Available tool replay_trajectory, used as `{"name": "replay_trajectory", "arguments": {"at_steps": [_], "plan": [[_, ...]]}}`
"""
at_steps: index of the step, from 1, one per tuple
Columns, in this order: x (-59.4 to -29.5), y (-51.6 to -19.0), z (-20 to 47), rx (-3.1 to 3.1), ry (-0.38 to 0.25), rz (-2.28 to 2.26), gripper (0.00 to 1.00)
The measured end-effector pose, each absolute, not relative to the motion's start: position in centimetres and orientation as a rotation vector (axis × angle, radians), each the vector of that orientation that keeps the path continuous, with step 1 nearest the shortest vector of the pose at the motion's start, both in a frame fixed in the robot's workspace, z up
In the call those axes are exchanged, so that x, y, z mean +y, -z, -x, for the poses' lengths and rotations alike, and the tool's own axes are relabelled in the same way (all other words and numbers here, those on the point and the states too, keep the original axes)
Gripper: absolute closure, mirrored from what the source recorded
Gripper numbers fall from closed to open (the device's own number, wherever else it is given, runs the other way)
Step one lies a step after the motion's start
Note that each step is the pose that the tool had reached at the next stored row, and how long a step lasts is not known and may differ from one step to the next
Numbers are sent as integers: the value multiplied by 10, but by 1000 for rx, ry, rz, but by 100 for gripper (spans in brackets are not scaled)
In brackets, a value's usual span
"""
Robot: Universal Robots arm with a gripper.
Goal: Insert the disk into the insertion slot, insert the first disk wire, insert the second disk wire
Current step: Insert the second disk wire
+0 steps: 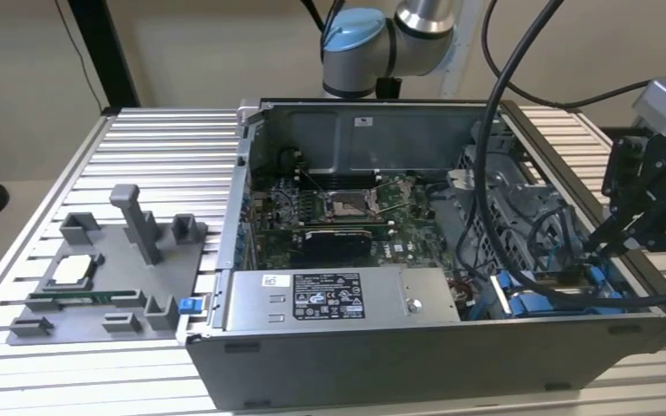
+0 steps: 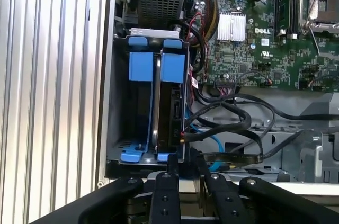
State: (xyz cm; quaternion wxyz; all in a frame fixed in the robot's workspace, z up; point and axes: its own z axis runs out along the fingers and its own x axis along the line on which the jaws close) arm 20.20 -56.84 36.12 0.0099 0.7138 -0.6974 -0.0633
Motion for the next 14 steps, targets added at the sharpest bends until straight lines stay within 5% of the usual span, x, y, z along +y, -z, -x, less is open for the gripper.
{"name": "replay_trajectory", "arguments": {"at_steps": [13,14], "plan": [[-568,-365,-202,-2180,208,-2232,100],[-568,-365,-202,-2180,208,-2232,0]]}}
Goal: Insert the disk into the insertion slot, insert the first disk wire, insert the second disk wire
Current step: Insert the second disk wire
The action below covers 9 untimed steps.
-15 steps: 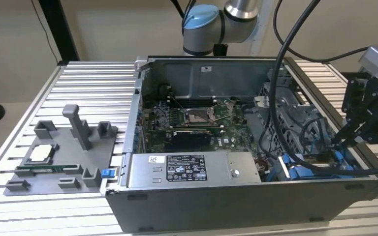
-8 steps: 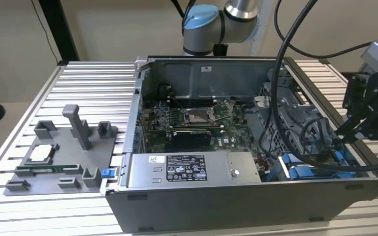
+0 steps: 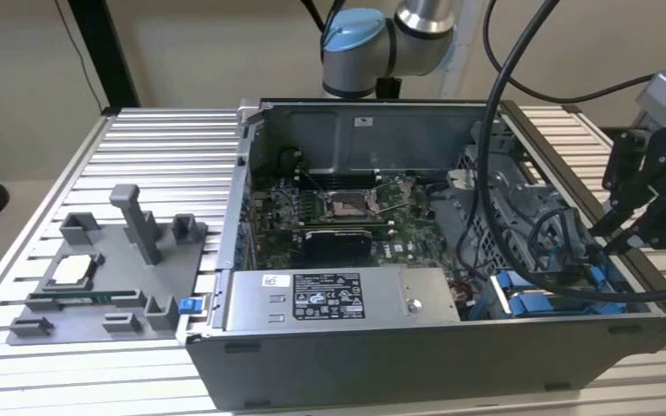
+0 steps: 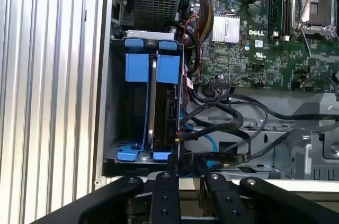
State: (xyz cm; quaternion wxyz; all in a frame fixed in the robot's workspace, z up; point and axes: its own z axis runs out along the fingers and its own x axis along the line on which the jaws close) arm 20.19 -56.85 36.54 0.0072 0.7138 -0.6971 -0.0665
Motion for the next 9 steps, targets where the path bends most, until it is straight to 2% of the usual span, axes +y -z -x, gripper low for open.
{"name": "replay_trajectory", "arguments": {"at_steps": [9], "plan": [[-568,-363,-202,-2180,208,-2232,0]]}}
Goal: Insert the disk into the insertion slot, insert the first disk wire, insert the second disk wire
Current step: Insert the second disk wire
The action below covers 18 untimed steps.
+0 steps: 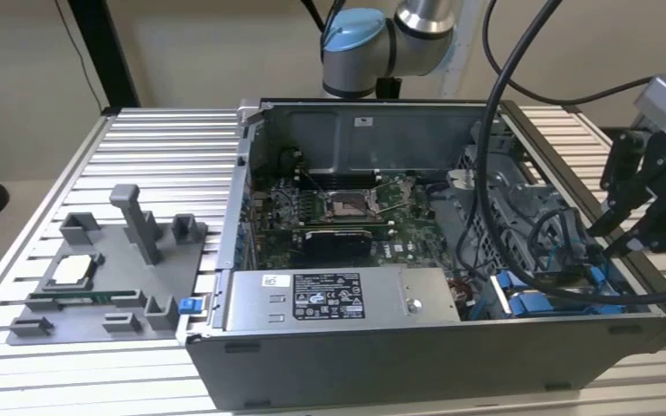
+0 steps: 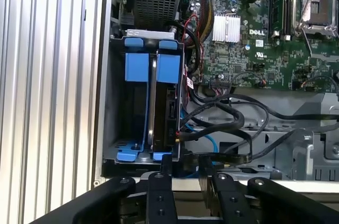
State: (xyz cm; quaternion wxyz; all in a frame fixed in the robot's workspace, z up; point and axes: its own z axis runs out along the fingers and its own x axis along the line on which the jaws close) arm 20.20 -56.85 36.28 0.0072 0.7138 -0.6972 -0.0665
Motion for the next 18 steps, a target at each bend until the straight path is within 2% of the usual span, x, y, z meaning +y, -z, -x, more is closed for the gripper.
{"name": "replay_trajectory", "arguments": {"at_steps": [18], "plan": [[-568,-358,-202,-2177,218,-2229,0]]}}
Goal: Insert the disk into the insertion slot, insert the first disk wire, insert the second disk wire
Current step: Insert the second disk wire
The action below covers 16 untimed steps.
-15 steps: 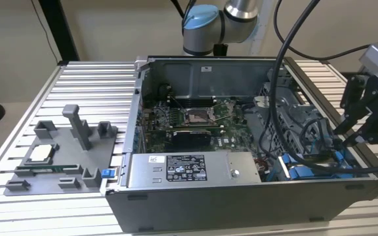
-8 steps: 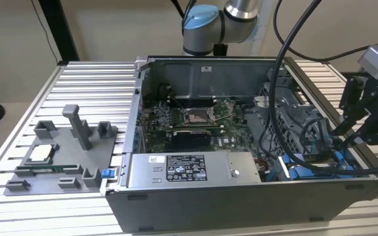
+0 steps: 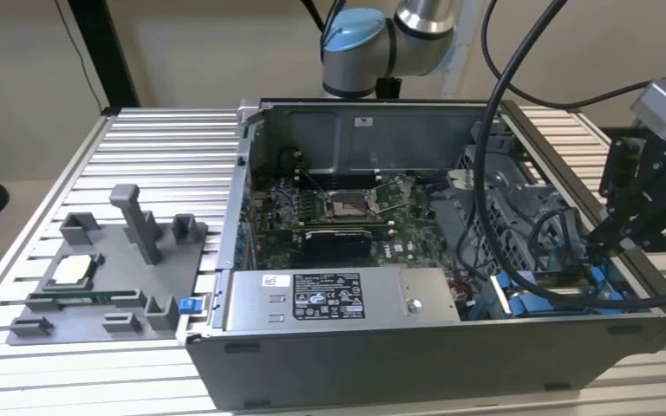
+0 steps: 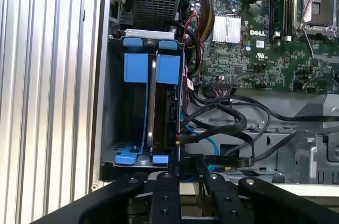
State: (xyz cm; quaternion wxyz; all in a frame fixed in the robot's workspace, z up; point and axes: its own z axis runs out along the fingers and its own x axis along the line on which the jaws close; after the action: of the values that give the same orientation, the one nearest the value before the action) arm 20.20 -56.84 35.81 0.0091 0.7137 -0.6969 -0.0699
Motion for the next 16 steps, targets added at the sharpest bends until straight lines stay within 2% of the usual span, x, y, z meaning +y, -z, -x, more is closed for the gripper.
{"name": "replay_trajectory", "arguments": {"at_steps": [9,10,16], "plan": [[-568,-357,-202,-2177,219,-2230,0],[-568,-356,-202,-2177,220,-2230,100],[-568,-355,-202,-2177,221,-2230,100]]}}
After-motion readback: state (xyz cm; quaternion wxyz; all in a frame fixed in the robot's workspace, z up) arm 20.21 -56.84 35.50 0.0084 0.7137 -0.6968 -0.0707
